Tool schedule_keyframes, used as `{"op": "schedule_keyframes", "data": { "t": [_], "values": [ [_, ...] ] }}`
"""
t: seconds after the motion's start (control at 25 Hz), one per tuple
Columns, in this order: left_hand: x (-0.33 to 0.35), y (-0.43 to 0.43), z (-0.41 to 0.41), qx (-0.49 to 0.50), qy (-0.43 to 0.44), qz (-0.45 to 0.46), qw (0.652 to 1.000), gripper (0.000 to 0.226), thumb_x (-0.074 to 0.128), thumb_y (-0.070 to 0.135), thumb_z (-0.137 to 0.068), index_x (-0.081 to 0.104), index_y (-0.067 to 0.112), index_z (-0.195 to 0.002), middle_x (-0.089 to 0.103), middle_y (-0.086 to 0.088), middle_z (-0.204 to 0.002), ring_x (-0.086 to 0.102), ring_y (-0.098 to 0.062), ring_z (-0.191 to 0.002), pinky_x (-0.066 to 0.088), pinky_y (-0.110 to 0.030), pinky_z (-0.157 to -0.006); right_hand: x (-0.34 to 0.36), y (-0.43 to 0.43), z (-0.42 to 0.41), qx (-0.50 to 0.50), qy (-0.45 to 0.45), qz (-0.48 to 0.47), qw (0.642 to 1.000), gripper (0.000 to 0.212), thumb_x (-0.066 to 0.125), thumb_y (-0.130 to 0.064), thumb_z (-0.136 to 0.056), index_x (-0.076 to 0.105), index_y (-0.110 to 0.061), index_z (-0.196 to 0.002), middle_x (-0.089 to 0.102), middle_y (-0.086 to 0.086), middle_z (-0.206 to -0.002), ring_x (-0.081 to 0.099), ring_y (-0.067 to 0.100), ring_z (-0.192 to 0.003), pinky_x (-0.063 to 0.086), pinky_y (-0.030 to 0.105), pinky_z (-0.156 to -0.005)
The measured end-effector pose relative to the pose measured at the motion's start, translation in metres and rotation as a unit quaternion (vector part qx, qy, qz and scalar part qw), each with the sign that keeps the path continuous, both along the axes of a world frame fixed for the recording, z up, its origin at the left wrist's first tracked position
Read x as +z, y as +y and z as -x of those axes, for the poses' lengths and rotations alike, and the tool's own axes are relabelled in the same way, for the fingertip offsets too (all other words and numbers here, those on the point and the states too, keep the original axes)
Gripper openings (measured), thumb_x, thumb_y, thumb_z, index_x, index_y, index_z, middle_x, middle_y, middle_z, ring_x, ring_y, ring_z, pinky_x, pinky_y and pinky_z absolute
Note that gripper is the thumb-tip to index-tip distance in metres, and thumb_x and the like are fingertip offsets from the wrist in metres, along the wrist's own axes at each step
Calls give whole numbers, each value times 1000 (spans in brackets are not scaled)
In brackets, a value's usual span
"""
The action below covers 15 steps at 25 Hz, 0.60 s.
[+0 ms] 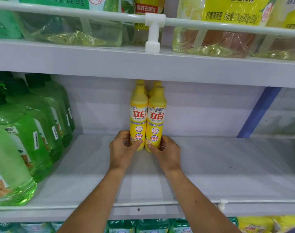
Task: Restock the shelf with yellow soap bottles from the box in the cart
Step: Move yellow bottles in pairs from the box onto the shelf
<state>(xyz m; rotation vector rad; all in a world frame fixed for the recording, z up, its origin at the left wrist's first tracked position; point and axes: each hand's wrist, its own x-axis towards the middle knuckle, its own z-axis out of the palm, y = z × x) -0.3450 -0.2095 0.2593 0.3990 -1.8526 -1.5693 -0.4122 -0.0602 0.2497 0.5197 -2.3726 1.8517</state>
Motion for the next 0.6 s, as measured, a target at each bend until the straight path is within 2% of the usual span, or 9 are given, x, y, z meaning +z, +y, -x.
{"op": "schedule_keyframes", "data": {
  "t": [0.24, 0.36, 0.4, 0.48, 0.6],
  "values": [
    [3, 2, 0, 8, -3, 4, 1000, 40, 89, 15, -73, 68, 15, -107, 73, 11, -96, 70, 6, -82, 52, -7, -69, 2, 0, -2, -4, -3, -20, 1000, 43, 89, -33, -73, 73, -21, -110, 76, -10, -103, 72, 4, -90, 61, 32, -86],
    [4, 2, -5, 1, -18, 12, 1000, 42, 88, 19, -74, 68, 17, -111, 74, 8, -99, 71, 0, -87, 58, -19, -79, 8, 2, -5, -3, -3, -55, 998, 45, 88, -38, -73, 72, -23, -112, 76, -9, -105, 71, 5, -93, 60, 36, -88],
    [6, 2, -8, -4, -35, 32, 999, 43, 87, 21, -76, 67, 19, -114, 73, 10, -102, 71, -4, -92, 58, -25, -84, 13, 5, -6, -5, 6, -88, 996, 47, 85, -44, -75, 70, -24, -115, 74, -7, -109, 70, 8, -97, 59, 38, -90],
    [12, -1, -17, -10, -89, 99, 991, 49, 81, 28, -81, 61, 21, -125, 68, 10, -110, 67, -13, -102, 54, -33, -92, 25, 15, -10, -12, 26, -214, 977, 58, 76, -52, -81, 62, -24, -130, 65, 0, -129, 63, 19, -116, 53, 40, -99],
    [28, -6, -39, -31, -208, 244, 947, 66, 71, 42, -87, 44, 21, -144, 59, -3, -134, 57, -26, -124, 47, -38, -100, 46, 36, -26, 1, 42, -375, 926, 75, 62, -53, -92, 37, -16, -153, 42, 8, -154, 41, 24, -142, 37, 36, -113]
  ]
}}
